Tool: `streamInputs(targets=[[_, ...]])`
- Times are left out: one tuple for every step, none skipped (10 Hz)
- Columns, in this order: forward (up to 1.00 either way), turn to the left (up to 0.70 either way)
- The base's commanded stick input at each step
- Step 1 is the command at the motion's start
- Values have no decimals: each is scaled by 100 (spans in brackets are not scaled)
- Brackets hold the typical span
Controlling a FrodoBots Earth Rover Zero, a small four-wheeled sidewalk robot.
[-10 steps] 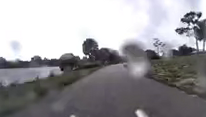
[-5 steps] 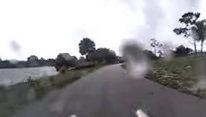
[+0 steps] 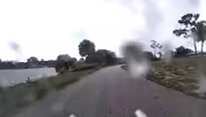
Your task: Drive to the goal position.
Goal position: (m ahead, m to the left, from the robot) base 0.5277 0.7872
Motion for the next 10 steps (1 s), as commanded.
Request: streamInputs(targets=[[41, 0], [60, 0], [70, 0], [70, 0], [70, 0], [70, 0], [70, 0], [70, 0], [70, 0], [70, 0]])
